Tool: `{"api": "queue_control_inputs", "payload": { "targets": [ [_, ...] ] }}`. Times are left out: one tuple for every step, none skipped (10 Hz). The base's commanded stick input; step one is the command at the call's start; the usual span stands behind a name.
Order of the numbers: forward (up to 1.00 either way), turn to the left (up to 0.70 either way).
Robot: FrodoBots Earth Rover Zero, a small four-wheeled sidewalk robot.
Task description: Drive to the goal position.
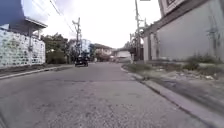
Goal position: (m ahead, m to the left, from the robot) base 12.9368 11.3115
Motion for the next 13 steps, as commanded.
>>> {"api": "queue_control_inputs", "payload": {
  "targets": [
    [-0.17,0.07],
    [-0.17,0.07],
    [-0.17,0.07],
    [-0.17,0.07],
    [-0.17,0.07],
    [-0.17,0.07],
    [-0.17,0.07],
    [-0.17,0.07],
    [-0.17,0.07],
    [-0.17,0.07],
    [-0.17,0.07],
    [-0.17,0.07],
    [-0.17,0.07]
  ]
}}
